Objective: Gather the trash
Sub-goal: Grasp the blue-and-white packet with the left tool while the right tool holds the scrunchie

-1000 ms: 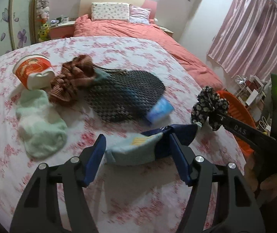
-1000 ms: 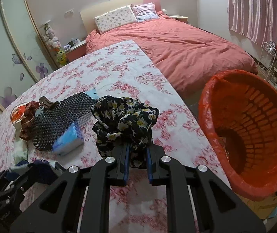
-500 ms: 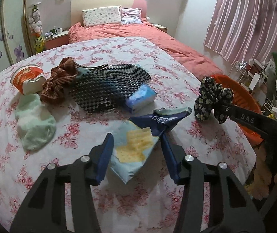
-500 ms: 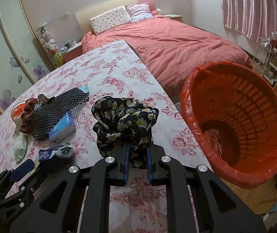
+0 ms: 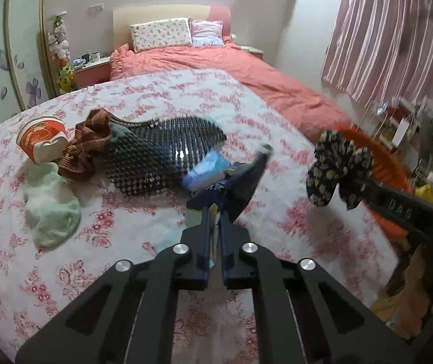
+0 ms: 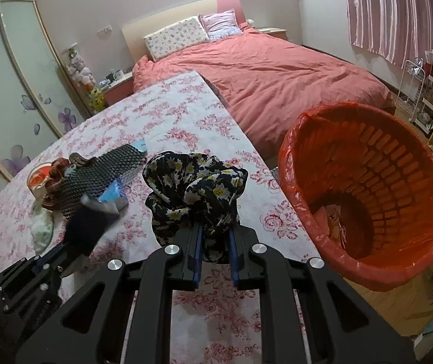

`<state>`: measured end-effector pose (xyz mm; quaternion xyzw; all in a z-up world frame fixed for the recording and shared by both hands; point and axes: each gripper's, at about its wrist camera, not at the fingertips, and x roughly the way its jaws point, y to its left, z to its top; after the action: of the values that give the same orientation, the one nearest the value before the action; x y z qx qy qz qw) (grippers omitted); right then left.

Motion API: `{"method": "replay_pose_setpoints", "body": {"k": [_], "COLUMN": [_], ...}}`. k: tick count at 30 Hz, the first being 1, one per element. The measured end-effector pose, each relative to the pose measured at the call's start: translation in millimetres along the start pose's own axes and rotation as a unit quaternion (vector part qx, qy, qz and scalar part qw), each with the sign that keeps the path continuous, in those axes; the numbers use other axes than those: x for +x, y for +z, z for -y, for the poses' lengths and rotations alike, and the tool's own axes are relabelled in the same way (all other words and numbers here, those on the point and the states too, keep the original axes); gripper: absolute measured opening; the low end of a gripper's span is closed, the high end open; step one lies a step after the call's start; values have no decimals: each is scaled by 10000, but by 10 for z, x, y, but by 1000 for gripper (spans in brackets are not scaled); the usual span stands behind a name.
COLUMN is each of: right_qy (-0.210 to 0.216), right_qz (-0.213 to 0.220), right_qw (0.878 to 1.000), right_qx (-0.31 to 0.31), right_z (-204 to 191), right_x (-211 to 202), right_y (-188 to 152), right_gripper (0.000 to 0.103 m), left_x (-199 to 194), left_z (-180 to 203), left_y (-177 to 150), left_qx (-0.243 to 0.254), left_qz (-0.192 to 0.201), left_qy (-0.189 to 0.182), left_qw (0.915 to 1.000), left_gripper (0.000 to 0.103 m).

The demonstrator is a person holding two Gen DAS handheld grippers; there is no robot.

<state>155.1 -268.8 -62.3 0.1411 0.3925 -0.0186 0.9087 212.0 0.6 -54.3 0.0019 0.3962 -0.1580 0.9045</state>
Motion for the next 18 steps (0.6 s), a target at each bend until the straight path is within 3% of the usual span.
{"method": "replay_pose_setpoints", "body": {"k": [18], "right_qy": [219], "right_qz": [587], "right_qw": [9980], "right_qx": [-73], "right_z": [-14], "right_x": [-507], "right_y": [80], "right_gripper": [14], "left_x": [-642], "left_z": [29], "left_y": [271], "left_qx": [-392], "left_qz": [695], "left_qy": [-129], "left_qw": [9967], "left_gripper": [5]}}
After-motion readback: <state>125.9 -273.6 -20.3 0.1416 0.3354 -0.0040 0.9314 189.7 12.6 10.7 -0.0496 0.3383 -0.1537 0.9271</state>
